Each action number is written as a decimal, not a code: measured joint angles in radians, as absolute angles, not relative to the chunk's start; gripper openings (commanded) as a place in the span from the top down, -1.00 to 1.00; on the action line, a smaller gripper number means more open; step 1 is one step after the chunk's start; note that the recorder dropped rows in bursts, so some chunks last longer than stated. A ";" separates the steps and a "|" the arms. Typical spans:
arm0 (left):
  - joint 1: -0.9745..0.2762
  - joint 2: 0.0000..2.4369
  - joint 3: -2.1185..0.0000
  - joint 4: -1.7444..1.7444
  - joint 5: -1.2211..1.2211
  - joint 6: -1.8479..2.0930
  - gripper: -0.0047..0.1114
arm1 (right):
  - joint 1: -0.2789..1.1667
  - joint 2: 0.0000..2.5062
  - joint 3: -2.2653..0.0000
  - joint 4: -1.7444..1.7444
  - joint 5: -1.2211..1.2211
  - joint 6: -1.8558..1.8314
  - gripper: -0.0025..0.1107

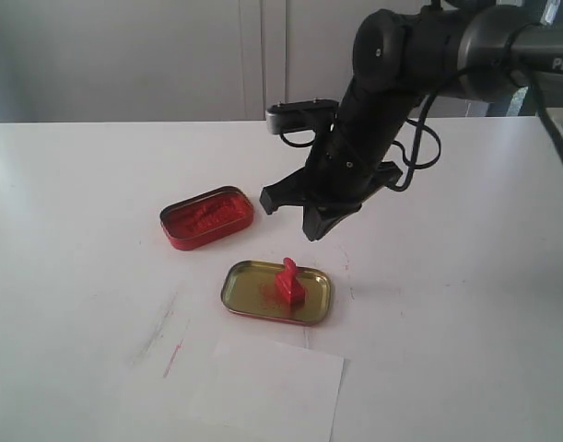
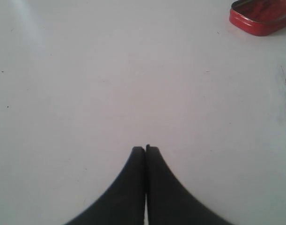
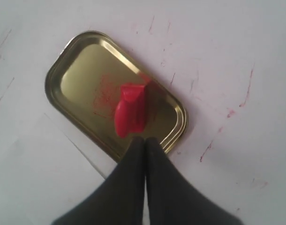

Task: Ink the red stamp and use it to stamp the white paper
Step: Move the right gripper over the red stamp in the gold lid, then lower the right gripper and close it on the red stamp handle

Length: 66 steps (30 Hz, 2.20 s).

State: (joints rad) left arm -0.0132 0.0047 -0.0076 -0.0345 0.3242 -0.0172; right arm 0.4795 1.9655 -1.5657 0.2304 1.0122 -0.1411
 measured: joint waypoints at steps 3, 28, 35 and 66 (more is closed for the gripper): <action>-0.013 0.005 -0.008 -0.035 0.324 -0.017 0.92 | 0.499 1.987 -1.594 0.198 1.026 -0.141 0.96; -0.013 0.005 -0.008 -0.035 0.324 -0.017 0.92 | 0.574 2.053 -1.632 0.181 1.044 -0.119 0.96; -0.013 0.005 -0.008 -0.035 0.324 -0.017 0.92 | 0.578 2.053 -1.632 0.151 1.054 -0.081 0.96; -0.013 0.005 -0.008 -0.035 0.324 -0.017 0.92 | 0.578 2.088 -1.632 0.129 1.001 -0.043 0.34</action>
